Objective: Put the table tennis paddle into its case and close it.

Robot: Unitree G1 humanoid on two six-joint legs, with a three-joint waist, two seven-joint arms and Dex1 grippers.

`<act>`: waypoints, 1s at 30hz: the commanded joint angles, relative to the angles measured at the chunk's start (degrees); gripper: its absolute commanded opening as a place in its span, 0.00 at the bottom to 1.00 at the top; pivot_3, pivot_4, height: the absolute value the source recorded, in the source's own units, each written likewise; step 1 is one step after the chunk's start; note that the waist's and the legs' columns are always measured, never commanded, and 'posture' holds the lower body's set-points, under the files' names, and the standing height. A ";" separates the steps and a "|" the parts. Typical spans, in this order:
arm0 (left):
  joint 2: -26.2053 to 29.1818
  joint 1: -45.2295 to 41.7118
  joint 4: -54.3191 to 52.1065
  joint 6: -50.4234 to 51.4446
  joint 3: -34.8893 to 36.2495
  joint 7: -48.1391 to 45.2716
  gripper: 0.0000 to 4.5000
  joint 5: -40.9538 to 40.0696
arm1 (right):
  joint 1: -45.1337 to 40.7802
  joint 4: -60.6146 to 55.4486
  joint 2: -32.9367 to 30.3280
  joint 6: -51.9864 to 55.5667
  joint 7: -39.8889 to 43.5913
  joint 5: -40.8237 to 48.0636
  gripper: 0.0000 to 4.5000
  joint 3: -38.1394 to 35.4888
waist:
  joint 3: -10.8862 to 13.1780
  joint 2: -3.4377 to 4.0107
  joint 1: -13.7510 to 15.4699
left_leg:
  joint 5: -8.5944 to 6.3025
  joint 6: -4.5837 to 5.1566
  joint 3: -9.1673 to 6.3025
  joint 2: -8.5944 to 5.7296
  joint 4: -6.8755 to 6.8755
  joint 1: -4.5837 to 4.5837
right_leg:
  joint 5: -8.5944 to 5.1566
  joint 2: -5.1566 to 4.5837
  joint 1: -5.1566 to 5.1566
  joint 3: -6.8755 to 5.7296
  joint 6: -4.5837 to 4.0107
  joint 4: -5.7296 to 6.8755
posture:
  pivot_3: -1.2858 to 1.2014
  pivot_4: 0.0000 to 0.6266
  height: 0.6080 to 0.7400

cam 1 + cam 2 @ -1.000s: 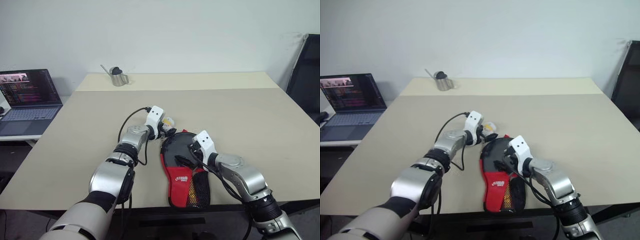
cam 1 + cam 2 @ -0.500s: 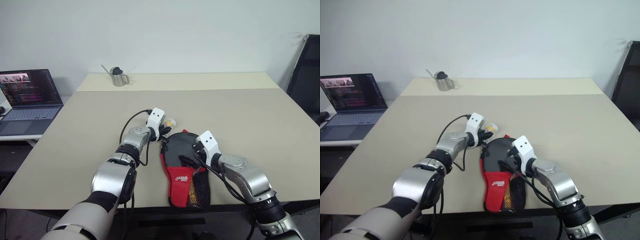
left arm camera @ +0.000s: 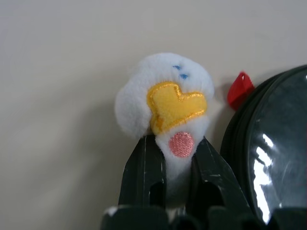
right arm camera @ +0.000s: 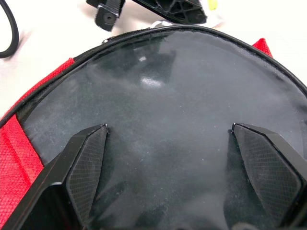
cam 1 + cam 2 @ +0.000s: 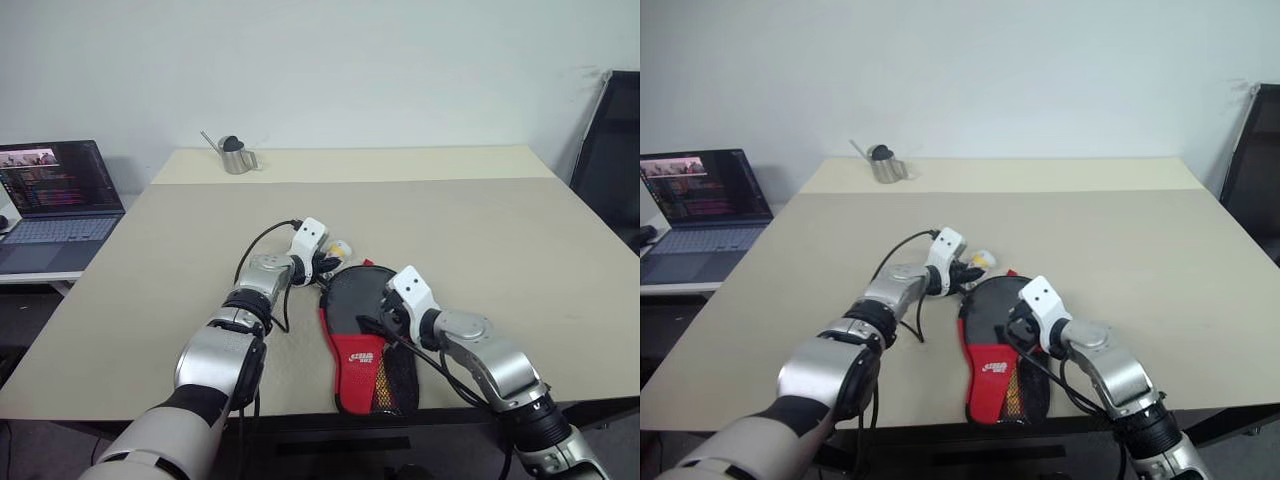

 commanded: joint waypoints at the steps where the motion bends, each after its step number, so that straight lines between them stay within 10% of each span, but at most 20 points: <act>1: -0.11 -1.79 -0.36 -2.48 -0.99 1.58 0.04 1.71 | 2.73 5.38 -0.26 2.56 -0.34 -2.13 1.00 2.44 | -0.08 -0.02 0.00 | 0.00 0.00 0.00 0.00 0.00 0.02 | 0.00 0.00 0.02 0.01 0.00 0.00 | 0.52 0.24 1.00; 30: -7.03 -12.53 5.92 -17.36 -13.53 19.59 0.04 22.45 | 12.91 -1.89 3.65 9.41 -7.71 -1.97 1.00 2.64 | -0.87 -0.05 0.23 | -0.13 0.20 -0.08 0.02 -0.15 0.84 | -0.18 0.18 1.01 -0.11 0.33 -0.31 | 0.52 0.24 1.00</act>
